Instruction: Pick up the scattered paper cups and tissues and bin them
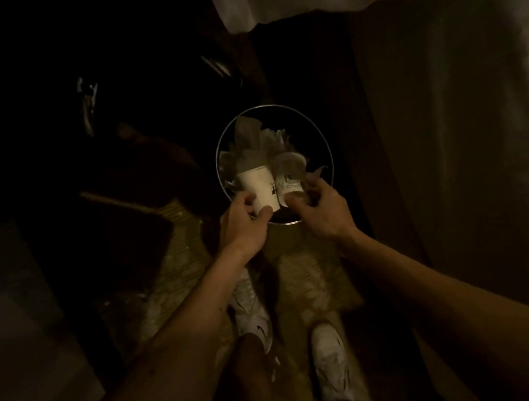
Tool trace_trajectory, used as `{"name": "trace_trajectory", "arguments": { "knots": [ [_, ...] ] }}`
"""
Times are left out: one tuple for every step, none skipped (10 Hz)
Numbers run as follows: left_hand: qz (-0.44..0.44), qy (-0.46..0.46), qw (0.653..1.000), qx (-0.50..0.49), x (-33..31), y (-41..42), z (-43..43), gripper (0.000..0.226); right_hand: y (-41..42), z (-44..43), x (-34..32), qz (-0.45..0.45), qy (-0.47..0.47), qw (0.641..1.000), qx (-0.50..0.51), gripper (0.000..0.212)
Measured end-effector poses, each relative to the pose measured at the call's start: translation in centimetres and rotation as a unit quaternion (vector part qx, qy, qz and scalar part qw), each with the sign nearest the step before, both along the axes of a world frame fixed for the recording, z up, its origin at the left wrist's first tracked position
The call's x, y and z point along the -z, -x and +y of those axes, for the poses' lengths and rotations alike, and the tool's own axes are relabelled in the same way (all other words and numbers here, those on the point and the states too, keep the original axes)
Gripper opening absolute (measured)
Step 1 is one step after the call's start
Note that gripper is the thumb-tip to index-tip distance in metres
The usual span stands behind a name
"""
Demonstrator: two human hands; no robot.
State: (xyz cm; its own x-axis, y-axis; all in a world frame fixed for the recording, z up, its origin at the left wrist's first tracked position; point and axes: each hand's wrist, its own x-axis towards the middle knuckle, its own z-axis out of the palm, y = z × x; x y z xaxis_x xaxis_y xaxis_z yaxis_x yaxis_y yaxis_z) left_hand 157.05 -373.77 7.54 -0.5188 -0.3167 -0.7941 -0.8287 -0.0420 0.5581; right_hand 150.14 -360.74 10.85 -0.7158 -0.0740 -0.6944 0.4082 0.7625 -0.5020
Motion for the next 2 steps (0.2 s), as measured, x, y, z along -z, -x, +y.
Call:
{"name": "trace_trajectory", "arguments": {
  "knots": [
    [0.001,0.005,1.0,0.024,-1.0,-0.6,0.2,0.014,-0.7,0.7,-1.0,-0.03,-0.013,0.999,-0.016,0.056],
    [0.04,0.075,0.996,0.042,-4.2,-0.7,-0.2,0.023,-0.7,1.9,-3.2,-0.016,-0.013,1.0,-0.024,0.03]
  ]
}}
